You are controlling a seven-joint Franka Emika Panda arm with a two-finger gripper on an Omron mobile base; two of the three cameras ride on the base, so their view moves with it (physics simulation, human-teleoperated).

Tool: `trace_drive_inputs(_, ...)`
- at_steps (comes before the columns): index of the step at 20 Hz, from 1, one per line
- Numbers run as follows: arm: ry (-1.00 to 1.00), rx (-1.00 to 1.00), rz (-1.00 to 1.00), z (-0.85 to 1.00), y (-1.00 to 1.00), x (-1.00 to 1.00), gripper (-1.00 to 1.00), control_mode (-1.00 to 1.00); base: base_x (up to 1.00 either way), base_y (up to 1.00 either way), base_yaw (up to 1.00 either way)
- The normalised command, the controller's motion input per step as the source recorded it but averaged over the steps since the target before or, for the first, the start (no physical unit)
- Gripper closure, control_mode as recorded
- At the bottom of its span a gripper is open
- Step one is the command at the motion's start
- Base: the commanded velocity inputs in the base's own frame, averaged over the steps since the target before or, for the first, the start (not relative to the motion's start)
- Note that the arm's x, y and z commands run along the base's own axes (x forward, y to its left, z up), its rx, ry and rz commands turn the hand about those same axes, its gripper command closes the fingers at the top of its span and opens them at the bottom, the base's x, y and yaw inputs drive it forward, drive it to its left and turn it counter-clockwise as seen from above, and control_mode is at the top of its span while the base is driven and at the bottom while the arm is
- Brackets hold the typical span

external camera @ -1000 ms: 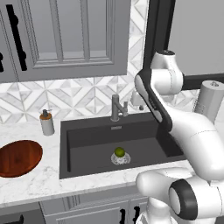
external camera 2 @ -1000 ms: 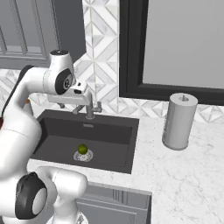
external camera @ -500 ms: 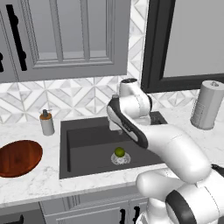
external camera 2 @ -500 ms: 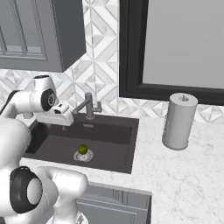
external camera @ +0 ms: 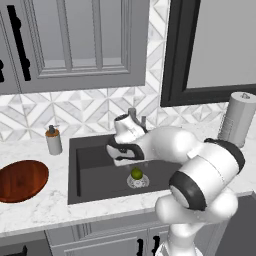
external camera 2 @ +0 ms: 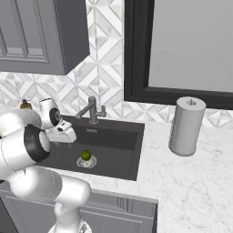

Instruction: Pick the lime from the sink and place it in the bowl. Then pick the bowl and place it in the microwave. Then close the microwave door and press the start button.

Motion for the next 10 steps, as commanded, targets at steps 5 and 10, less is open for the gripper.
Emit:
trace_drive_inputs(5,0.02,-0.10,0.00,-0.76,-0.32,0.15,-1.00,-1.00,0.00,0.00,0.00)
trace_drive_inputs(10,-0.03,-0.12,0.00,-0.41,-0.10,0.13,-1.00,-1.00,0.00,0.00,0.00)
